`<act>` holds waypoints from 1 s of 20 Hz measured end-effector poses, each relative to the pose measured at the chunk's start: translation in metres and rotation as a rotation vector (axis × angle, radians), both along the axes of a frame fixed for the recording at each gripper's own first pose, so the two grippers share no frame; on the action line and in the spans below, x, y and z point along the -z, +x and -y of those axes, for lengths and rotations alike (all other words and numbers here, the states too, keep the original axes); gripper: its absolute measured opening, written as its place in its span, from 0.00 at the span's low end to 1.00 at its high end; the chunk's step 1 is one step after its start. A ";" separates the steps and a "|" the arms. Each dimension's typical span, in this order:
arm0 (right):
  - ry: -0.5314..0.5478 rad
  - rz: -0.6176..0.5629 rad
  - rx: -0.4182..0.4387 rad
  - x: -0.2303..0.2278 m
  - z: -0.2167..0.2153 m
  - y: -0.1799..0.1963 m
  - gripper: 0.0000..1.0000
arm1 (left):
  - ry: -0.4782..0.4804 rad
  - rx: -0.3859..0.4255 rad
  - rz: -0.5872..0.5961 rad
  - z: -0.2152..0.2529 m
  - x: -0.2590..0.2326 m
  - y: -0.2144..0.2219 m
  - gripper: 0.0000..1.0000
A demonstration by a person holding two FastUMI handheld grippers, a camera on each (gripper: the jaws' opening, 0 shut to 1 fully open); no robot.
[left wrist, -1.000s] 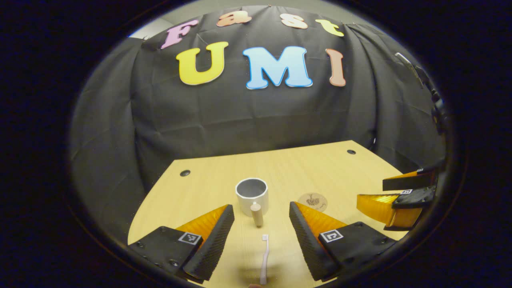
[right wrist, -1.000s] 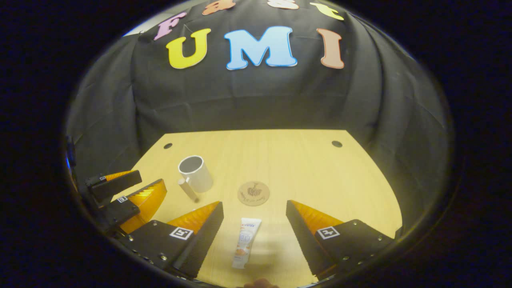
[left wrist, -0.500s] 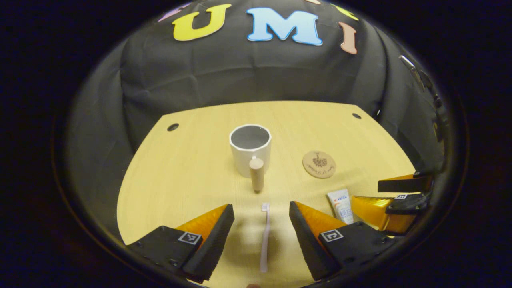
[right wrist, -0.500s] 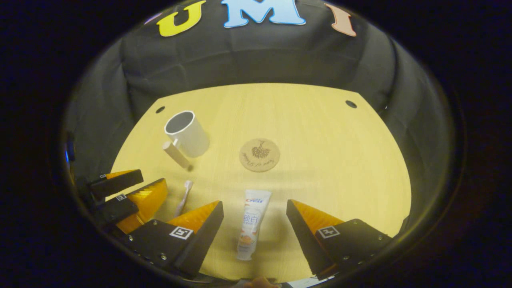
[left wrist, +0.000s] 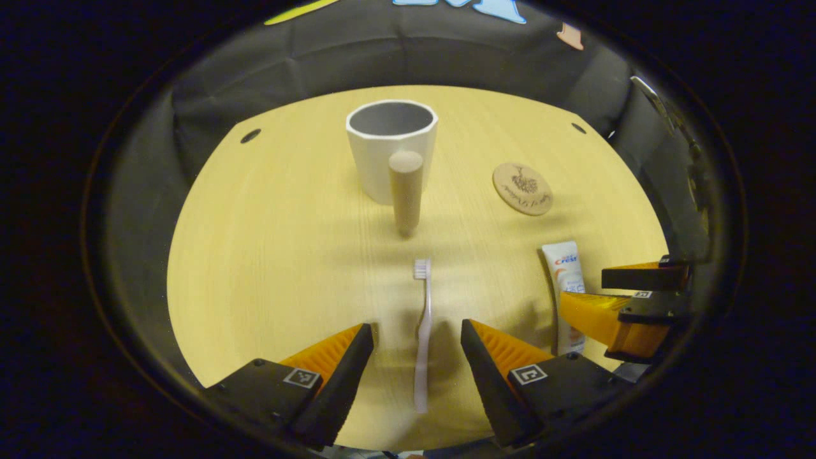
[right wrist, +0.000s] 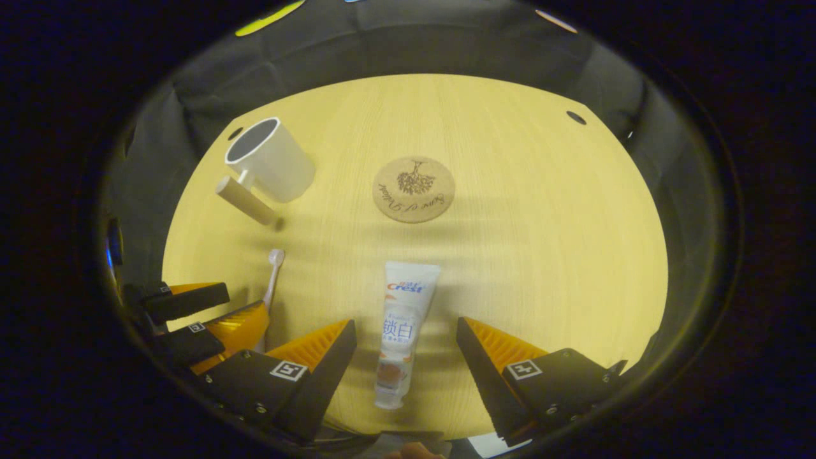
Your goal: Put the toothbrush and toothpaste on the desktop into the cup, then pick up the cup and place it on the coaster on the desktop.
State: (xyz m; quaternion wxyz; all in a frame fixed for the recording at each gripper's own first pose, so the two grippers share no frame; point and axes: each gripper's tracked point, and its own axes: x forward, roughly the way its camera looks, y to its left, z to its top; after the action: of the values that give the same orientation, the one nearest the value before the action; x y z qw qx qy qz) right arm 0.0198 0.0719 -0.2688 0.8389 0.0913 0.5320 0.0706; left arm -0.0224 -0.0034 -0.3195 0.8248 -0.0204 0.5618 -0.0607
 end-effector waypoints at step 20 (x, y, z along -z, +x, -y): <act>-0.022 -0.144 -0.028 0.029 -0.006 -0.003 0.63 | 0.044 0.066 -0.115 0.000 0.023 -0.002 0.55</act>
State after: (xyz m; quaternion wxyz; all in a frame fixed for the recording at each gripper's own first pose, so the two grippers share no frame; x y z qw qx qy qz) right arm 0.0168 0.0777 -0.2979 0.7983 0.0796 0.5928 0.0698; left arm -0.0243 -0.0037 -0.3421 0.7891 0.0129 0.6097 -0.0742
